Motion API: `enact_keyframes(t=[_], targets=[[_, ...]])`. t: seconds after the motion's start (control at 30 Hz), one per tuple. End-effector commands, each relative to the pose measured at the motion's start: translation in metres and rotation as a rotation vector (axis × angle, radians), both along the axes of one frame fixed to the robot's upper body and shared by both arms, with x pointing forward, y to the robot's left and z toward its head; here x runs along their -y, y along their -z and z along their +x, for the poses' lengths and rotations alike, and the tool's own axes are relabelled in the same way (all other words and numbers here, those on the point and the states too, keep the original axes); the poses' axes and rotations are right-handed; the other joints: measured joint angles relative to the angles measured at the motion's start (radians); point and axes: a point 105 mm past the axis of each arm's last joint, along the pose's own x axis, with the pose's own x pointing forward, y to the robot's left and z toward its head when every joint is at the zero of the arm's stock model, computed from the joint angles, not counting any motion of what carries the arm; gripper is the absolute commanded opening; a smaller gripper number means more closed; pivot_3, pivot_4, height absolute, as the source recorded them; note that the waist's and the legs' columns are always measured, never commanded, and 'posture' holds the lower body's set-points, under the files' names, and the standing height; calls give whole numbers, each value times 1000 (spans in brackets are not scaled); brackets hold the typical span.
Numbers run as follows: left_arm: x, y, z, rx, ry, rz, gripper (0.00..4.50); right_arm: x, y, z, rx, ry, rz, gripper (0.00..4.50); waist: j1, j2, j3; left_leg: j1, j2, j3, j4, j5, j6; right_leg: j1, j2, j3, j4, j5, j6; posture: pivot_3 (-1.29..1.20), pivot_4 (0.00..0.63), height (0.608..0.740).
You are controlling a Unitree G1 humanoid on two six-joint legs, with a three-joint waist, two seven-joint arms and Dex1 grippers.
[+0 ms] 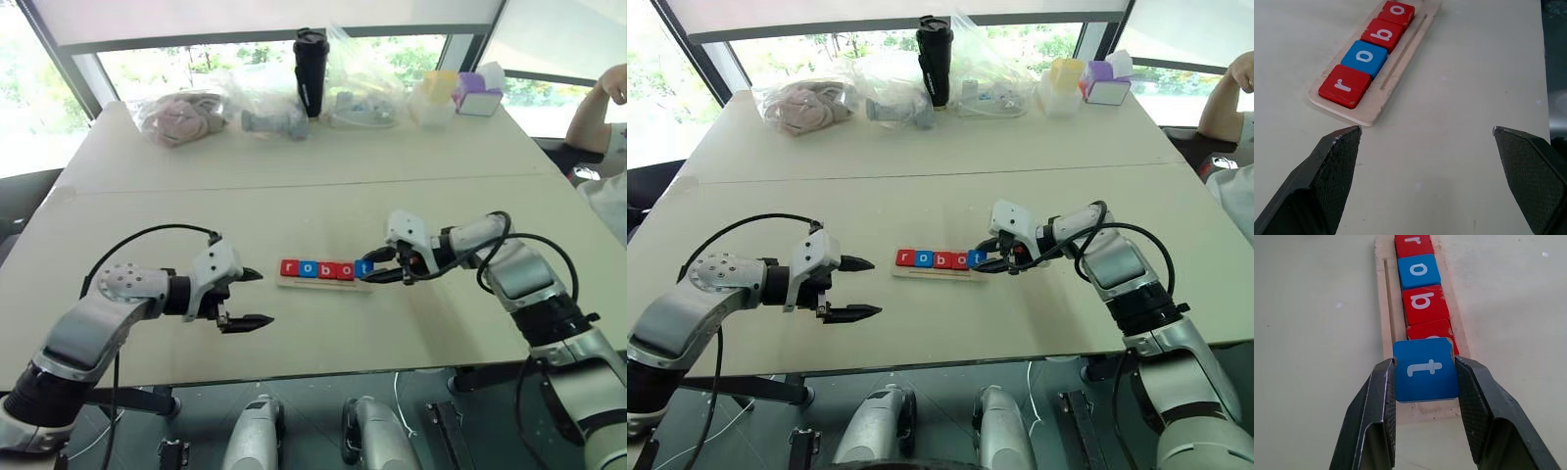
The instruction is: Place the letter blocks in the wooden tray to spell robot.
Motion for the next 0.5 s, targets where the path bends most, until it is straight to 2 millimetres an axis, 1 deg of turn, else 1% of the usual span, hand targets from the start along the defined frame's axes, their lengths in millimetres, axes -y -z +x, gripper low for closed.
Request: enact_keyframes(t=[0.03,0.2,0.33,0.47,0.5], targets=[[3,-8,-2,31,10,-14,4500,-4,-9,5,42,-19,5,1169,-1,0,0,0,0,0,0,0,0,0,0,0,0,0,0,0,150,740],[2,-8,-2,30,7,-15,4500,-3,-6,6,42,-22,-5,1169,-1,0,0,0,0,0,0,0,0,0,0,0,0,0,0,0,150,740],[2,-8,-2,29,6,-16,4500,1,-2,9,48,-17,-31,1169,0,0,0,0,0,0,0,0,0,0,0,0,0,0,0,0,150,740],[3,-8,-2,30,6,-17,4500,1,-2,10,45,-14,-23,1169,-1,0,0,0,0,0,0,0,0,0,0,0,1,0,0,0,150,740],[3,-7,-2,30,7,-18,4500,1,-2,10,46,-13,-23,1669,-1,0,0,0,0,0,0,0,0,0,0,0,1,0,0,0,150,740]])
